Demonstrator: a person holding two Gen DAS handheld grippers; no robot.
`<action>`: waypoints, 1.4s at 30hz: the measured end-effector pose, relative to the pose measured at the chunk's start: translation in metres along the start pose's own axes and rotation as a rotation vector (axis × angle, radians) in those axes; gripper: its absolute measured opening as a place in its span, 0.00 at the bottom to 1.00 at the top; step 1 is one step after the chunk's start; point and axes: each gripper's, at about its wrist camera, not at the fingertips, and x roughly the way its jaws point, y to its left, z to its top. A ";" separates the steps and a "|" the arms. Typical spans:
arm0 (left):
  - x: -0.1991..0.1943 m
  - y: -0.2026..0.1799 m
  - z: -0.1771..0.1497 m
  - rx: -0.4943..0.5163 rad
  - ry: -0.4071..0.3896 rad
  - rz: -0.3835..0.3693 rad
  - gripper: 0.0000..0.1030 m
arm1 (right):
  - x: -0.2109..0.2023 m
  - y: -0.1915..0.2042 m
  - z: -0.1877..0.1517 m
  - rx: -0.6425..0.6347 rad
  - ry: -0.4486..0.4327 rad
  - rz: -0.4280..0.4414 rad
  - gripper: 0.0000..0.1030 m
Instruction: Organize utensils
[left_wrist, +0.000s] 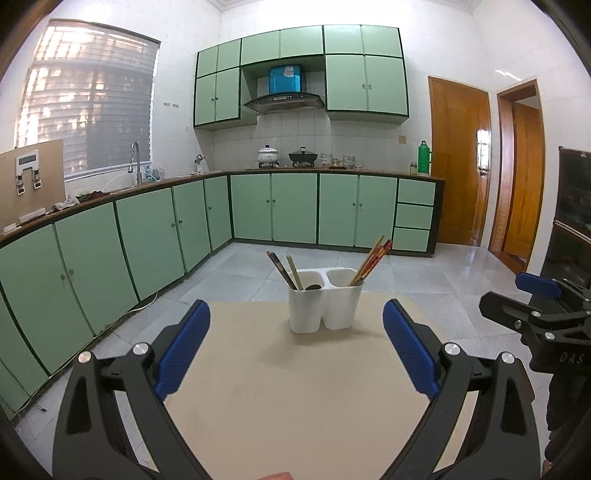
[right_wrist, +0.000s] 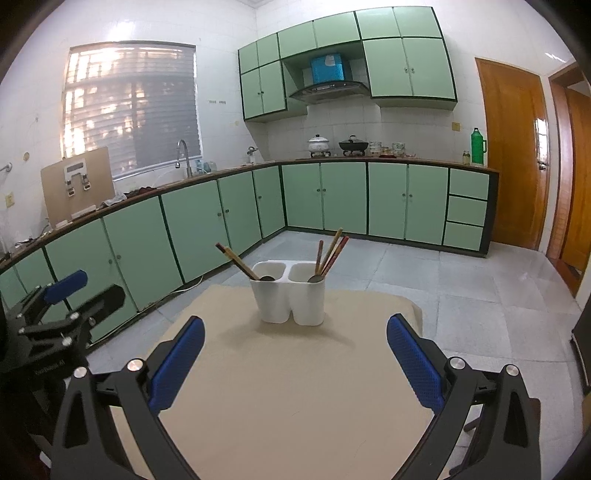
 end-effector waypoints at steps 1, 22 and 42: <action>-0.001 0.000 -0.001 0.000 0.002 -0.001 0.89 | 0.000 0.002 -0.001 -0.001 0.002 0.002 0.94; -0.009 0.001 -0.006 0.000 0.002 -0.006 0.89 | -0.005 0.014 -0.009 -0.027 0.014 0.004 0.94; -0.011 -0.001 -0.007 0.002 0.002 -0.006 0.89 | -0.004 0.017 -0.009 -0.032 0.015 0.007 0.94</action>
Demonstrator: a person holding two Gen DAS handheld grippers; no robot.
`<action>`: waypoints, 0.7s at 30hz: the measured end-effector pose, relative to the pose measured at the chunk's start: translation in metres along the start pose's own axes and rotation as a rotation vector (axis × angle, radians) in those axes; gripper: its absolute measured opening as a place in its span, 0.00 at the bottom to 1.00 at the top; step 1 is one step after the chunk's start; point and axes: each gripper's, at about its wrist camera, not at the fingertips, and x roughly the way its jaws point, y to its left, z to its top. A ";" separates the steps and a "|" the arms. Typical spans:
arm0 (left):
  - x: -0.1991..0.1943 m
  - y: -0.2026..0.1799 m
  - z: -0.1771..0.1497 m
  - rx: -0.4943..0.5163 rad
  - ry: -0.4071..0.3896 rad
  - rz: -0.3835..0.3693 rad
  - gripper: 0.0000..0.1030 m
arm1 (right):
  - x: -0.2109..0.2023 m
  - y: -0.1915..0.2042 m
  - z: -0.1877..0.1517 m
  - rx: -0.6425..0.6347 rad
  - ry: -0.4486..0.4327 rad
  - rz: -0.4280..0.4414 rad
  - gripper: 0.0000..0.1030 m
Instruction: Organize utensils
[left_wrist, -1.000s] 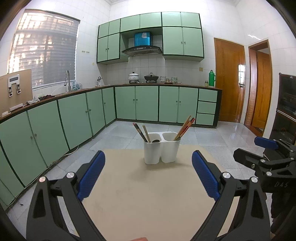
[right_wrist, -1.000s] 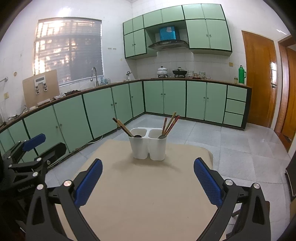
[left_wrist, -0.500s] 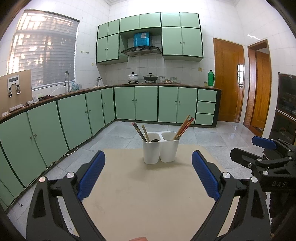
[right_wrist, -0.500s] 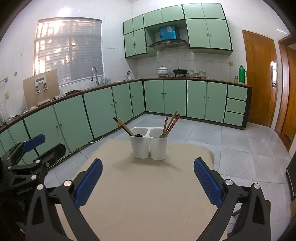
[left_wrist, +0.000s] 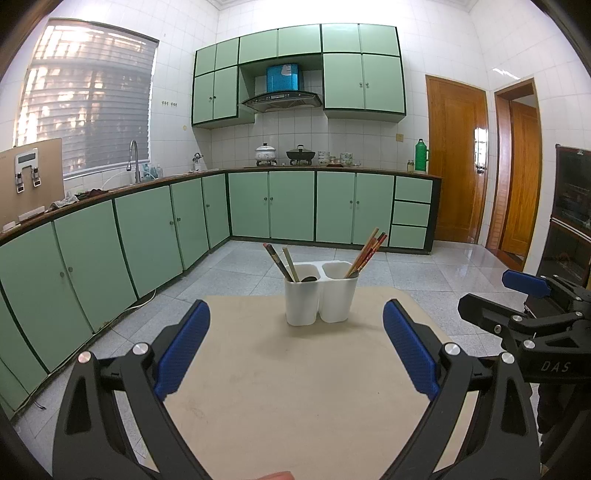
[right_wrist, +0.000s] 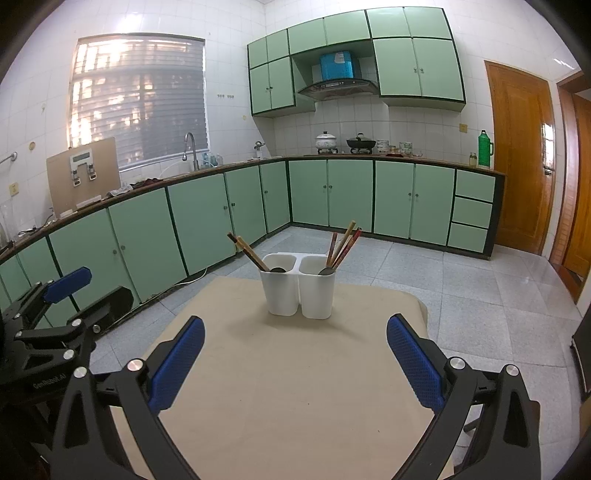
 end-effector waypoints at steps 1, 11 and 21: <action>0.000 0.000 0.000 0.000 0.000 0.000 0.89 | 0.000 0.000 0.000 0.000 0.000 0.001 0.94; 0.000 0.000 -0.001 -0.001 0.001 0.001 0.89 | 0.001 0.001 0.000 0.002 0.000 0.002 0.94; 0.000 0.001 -0.002 -0.001 0.002 0.000 0.89 | 0.001 0.001 0.000 0.001 0.000 0.001 0.94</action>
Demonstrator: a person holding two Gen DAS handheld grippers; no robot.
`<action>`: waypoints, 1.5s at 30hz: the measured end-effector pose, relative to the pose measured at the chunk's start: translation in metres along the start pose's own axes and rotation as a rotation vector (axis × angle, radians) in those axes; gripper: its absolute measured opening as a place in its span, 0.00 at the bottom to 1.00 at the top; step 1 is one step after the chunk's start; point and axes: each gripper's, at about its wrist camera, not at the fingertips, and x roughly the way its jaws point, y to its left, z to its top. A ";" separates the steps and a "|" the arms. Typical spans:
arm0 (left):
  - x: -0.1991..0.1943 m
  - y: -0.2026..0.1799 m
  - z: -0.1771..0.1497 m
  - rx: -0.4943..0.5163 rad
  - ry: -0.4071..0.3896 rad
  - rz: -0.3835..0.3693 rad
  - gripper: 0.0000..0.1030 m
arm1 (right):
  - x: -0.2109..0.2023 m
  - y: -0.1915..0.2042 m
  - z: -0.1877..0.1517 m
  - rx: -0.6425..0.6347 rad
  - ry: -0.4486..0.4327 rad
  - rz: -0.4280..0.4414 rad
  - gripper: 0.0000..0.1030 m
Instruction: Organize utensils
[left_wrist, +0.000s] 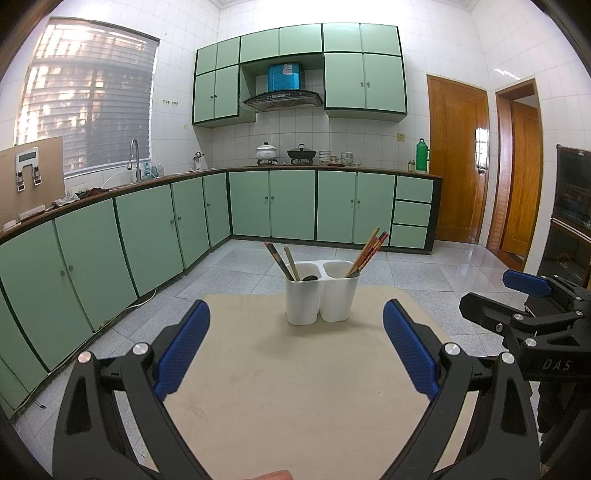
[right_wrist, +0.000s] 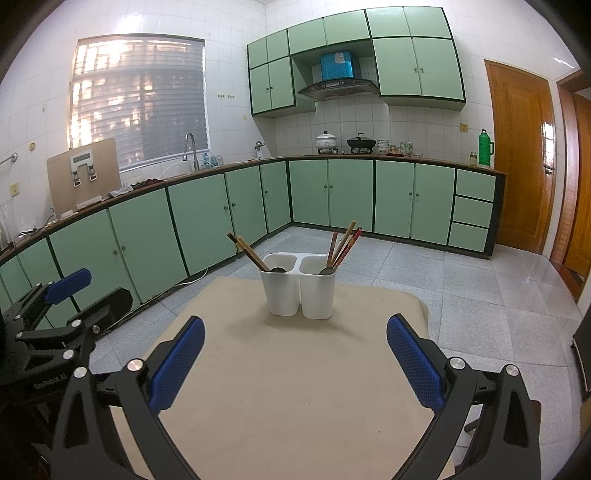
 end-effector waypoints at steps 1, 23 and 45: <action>0.000 0.000 0.000 0.000 0.000 -0.001 0.89 | 0.000 -0.001 0.000 0.001 0.000 0.000 0.94; 0.001 0.001 -0.002 -0.003 0.003 0.002 0.89 | 0.000 0.000 0.000 0.000 0.002 0.000 0.94; 0.003 0.002 -0.009 -0.010 0.004 0.004 0.89 | 0.001 -0.001 -0.002 0.000 0.005 0.000 0.94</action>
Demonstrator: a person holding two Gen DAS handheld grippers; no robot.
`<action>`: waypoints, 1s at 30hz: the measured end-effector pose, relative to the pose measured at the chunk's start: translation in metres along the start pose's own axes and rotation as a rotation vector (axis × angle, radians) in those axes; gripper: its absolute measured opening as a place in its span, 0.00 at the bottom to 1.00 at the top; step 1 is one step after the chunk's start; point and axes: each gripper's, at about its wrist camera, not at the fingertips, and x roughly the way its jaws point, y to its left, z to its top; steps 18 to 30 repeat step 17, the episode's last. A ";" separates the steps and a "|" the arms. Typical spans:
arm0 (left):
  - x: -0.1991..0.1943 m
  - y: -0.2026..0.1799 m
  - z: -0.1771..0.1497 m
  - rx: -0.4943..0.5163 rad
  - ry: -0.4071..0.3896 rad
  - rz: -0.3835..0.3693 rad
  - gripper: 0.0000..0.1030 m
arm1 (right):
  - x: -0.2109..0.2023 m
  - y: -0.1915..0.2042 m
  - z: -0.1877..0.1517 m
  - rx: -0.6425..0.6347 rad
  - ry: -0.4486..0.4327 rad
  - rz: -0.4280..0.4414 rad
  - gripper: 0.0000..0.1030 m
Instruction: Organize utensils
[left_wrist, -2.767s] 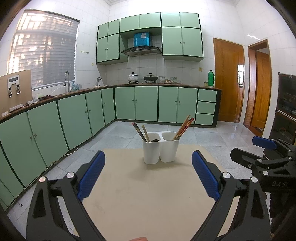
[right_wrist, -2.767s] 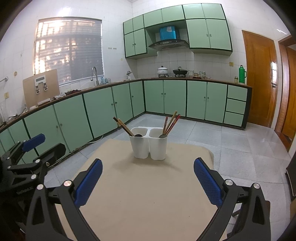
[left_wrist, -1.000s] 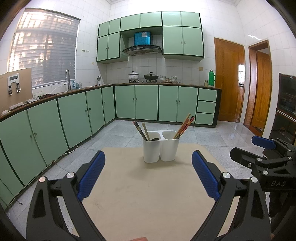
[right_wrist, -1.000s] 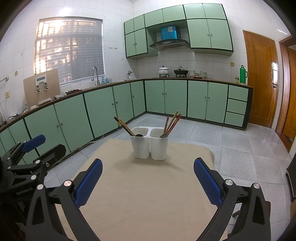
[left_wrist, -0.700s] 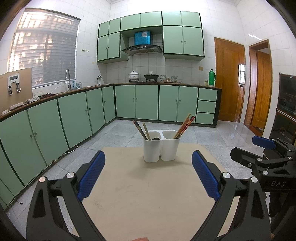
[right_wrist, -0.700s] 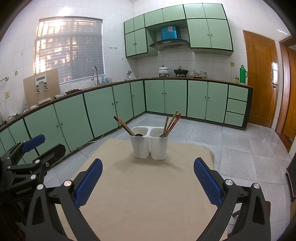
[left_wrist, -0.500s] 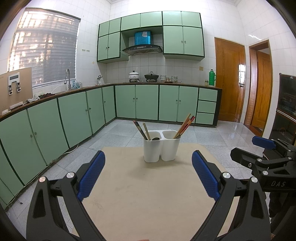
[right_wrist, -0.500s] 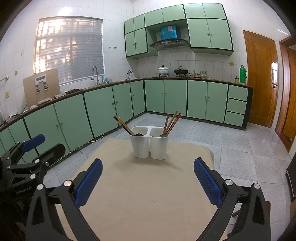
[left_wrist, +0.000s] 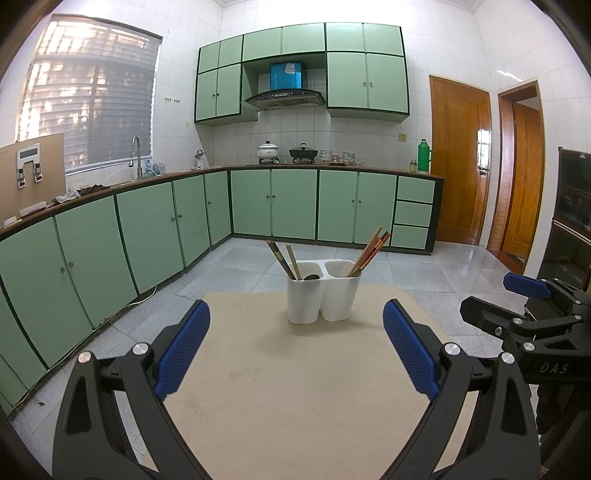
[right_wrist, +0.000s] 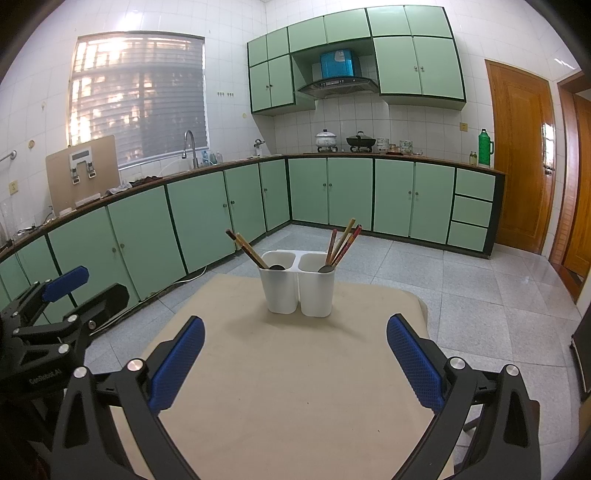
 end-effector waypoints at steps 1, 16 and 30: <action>0.000 0.000 0.000 -0.001 0.001 0.000 0.89 | 0.000 0.000 0.000 0.001 0.000 0.000 0.94; -0.003 0.002 0.003 -0.006 0.004 0.008 0.89 | 0.000 0.000 0.000 0.002 0.001 0.001 0.94; -0.003 0.002 0.003 -0.005 0.004 0.008 0.89 | 0.000 0.000 0.000 0.002 0.000 0.001 0.94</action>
